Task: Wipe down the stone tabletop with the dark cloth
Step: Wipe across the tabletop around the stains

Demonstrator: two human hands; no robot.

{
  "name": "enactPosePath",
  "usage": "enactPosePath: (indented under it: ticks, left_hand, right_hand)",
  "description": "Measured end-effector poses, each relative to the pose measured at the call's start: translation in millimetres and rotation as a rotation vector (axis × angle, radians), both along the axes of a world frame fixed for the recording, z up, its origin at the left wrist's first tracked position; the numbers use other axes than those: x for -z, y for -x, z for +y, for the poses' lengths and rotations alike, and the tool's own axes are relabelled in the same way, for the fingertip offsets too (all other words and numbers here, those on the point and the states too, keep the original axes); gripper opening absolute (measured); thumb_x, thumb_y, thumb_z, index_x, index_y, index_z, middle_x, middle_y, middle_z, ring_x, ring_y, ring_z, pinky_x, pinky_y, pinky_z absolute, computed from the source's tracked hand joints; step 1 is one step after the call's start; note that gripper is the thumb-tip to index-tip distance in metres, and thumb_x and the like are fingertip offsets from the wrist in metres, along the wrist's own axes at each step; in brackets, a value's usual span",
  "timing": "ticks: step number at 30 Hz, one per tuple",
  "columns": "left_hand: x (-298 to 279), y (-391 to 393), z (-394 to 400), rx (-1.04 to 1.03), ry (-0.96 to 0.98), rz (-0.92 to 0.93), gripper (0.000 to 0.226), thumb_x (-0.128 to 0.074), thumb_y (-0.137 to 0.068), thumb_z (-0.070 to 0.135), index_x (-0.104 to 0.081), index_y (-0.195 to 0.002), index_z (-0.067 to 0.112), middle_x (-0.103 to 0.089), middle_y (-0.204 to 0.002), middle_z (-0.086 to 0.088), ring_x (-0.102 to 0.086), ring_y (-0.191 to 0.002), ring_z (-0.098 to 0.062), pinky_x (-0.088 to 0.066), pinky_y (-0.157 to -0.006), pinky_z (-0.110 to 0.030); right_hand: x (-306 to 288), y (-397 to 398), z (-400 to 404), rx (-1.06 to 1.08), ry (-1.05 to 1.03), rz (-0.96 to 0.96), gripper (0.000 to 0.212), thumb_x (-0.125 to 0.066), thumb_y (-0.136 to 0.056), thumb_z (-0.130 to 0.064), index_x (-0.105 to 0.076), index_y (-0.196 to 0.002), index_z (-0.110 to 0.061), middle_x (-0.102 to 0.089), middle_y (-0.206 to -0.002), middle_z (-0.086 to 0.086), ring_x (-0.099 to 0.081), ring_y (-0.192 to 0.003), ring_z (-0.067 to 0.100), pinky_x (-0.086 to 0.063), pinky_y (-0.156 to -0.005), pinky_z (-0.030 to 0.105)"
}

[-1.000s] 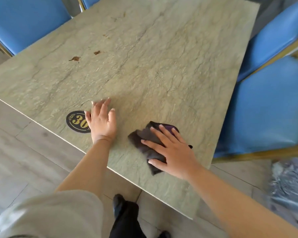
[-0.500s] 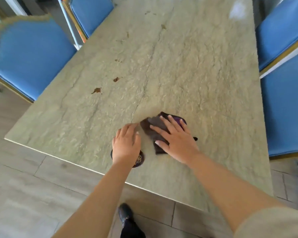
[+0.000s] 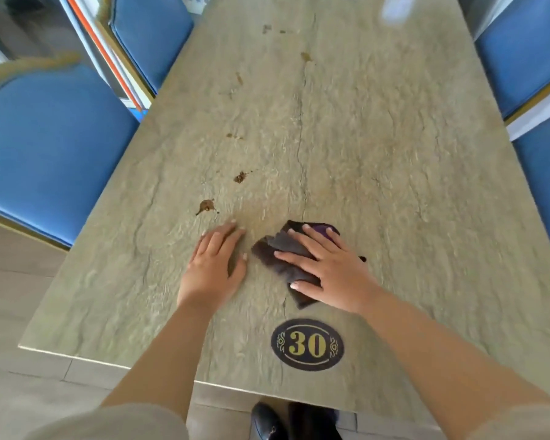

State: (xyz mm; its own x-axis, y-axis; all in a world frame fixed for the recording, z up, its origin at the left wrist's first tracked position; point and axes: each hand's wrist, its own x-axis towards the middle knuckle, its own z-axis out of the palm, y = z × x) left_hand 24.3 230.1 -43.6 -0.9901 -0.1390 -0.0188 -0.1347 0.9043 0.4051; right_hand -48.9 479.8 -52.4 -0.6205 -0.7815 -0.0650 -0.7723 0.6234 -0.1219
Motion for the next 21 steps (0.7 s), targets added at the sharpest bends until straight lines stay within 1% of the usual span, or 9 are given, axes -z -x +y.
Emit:
enactPosePath:
  ticks: [3,5,7,10,13,16,17,19,21]
  left_hand:
    - [-0.1,0.8,-1.5,-0.009,-0.035,-0.047,0.056,-0.031,-0.091,0.055,-0.033,-0.144,0.038,-0.022,-0.154,0.022,-0.019,-0.146,-0.016,-0.021,-0.119,-0.041]
    - [0.7,2.4,-2.8,-0.005,-0.037,-0.060,0.059,-0.028,-0.089,0.056,-0.032,-0.144,0.039,-0.021,-0.154,0.022,-0.016,-0.146,-0.015,-0.019,-0.120,-0.041]
    - [0.3,3.5,-3.0,-0.008,-0.045,-0.054,0.059,-0.029,-0.089,0.053,-0.031,-0.146,0.036,-0.021,-0.154,0.022,-0.015,-0.146,-0.014,-0.018,-0.121,-0.039]
    - [0.1,2.8,-1.7,-0.006,-0.047,-0.036,0.063,-0.031,-0.090,0.047,-0.025,-0.149,0.029,-0.023,-0.154,0.016,-0.015,-0.145,-0.011,-0.015,-0.122,-0.037]
    - [0.2,2.1,-2.8,-0.050,-0.113,-0.019,0.066,-0.029,-0.088,0.042,-0.023,-0.151,0.024,-0.024,-0.155,0.011,-0.017,-0.146,-0.012,-0.020,-0.120,-0.036]
    - [3.6,2.5,-4.9,-0.057,-0.156,-0.021,0.065,-0.026,-0.087,0.041,-0.026,-0.150,0.023,-0.023,-0.156,0.011,-0.016,-0.148,-0.015,-0.024,-0.119,-0.039]
    - [4.7,2.2,-5.6,-0.045,-0.150,-0.026,0.066,-0.025,-0.087,0.042,-0.026,-0.150,0.023,-0.022,-0.156,0.011,-0.013,-0.149,-0.016,-0.023,-0.119,-0.040]
    - [4.3,1.0,-6.3,-0.028,-0.156,-0.032,0.068,-0.022,-0.086,0.045,-0.027,-0.150,0.024,-0.019,-0.157,0.012,-0.008,-0.150,-0.019,-0.018,-0.120,-0.037]
    - [3.6,0.8,-7.6,-0.004,-0.164,-0.032,0.069,-0.021,-0.086,0.047,-0.026,-0.151,0.024,-0.016,-0.158,0.012,-0.003,-0.150,-0.018,-0.011,-0.118,-0.031]
  right_hand:
    - [-2.0,44.0,-11.7,0.341,0.009,0.013,0.060,-0.018,-0.091,-0.066,-0.014,-0.148,-0.049,-0.011,-0.162,-0.001,-0.006,-0.149,0.023,-0.004,-0.119,0.048]
    - [-2.3,68.0,-36.5,0.609,-0.001,-0.019,0.061,-0.018,-0.092,-0.066,-0.009,-0.150,-0.047,-0.004,-0.163,0.001,0.000,-0.149,0.025,0.001,-0.118,0.049]
    - [-3.6,86.1,-67.7,0.762,-0.029,-0.073,0.063,-0.018,-0.094,-0.064,-0.004,-0.151,-0.042,0.003,-0.163,0.003,0.008,-0.149,0.027,0.004,-0.118,0.053]
    - [-5.3,85.4,-107.2,0.701,-0.041,-0.093,0.065,-0.017,-0.095,-0.062,0.001,-0.152,-0.038,0.011,-0.162,0.004,0.014,-0.148,0.029,0.006,-0.117,0.055]
    - [-6.9,52.2,-112.1,0.419,-0.048,-0.041,0.065,-0.016,-0.094,-0.063,0.001,-0.152,-0.039,0.010,-0.162,0.003,0.011,-0.148,0.028,0.004,-0.118,0.053]
    - [-6.5,26.8,-70.5,0.098,-0.033,-0.019,0.062,-0.018,-0.093,-0.065,-0.011,-0.151,-0.043,-0.002,-0.163,-0.002,0.001,-0.150,0.023,-0.001,-0.120,0.047]
    - [-6.7,25.6,-52.2,0.050,-0.028,-0.025,0.060,-0.020,-0.093,-0.065,-0.015,-0.150,-0.045,-0.006,-0.162,-0.004,-0.001,-0.150,0.021,-0.002,-0.120,0.045]
    - [-4.9,25.8,-18.7,0.189,-0.009,-0.024,0.059,-0.017,-0.092,-0.068,-0.019,-0.148,-0.049,-0.011,-0.162,-0.005,-0.006,-0.149,0.020,-0.002,-0.120,0.042]
    - [-6.2,17.4,-1.5,0.556,0.007,-0.015,0.062,-0.011,-0.090,-0.071,-0.014,-0.148,-0.049,-0.011,-0.162,-0.003,-0.005,-0.150,0.022,0.000,-0.119,0.042]
